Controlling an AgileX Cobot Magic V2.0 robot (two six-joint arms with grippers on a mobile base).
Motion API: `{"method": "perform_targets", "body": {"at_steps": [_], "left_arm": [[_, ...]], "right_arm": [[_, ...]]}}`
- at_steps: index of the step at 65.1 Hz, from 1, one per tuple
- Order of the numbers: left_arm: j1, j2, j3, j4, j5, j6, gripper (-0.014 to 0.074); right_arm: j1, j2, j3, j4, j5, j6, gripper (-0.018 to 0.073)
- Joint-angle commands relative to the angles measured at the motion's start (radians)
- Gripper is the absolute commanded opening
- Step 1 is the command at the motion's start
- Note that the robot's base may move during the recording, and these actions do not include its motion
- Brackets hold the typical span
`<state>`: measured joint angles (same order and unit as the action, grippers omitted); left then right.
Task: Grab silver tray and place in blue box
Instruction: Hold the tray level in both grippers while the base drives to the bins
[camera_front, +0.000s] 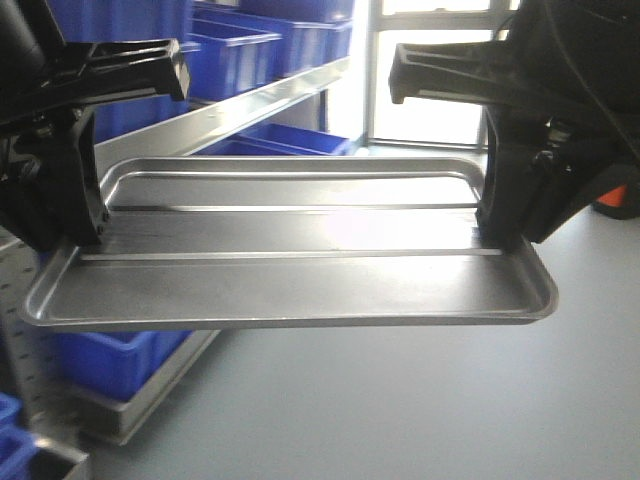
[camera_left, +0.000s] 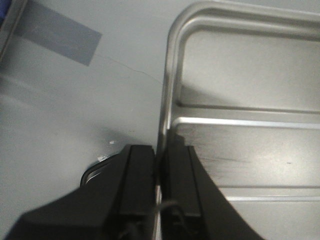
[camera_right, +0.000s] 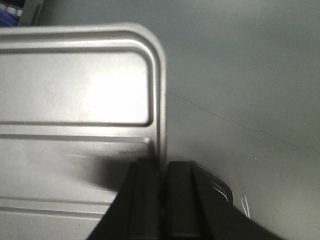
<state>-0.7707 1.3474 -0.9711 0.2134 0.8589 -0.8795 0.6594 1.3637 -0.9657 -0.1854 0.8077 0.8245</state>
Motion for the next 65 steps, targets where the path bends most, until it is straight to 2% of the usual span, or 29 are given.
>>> {"method": "perform_targets", "body": {"at_steps": [1,65], "left_arm": [[0.0,-0.035,-0.021,0.049,0.025,-0.01,-0.001],[0.0,-0.035,-0.021,0.049,0.025,-0.01,-0.001]], "right_arm": [[-0.009,-0.036,-0.021,-0.071,0.02,-0.002,0.0057],[-0.009,-0.036,-0.021,-0.071,0.027,-0.002,0.0057]]}}
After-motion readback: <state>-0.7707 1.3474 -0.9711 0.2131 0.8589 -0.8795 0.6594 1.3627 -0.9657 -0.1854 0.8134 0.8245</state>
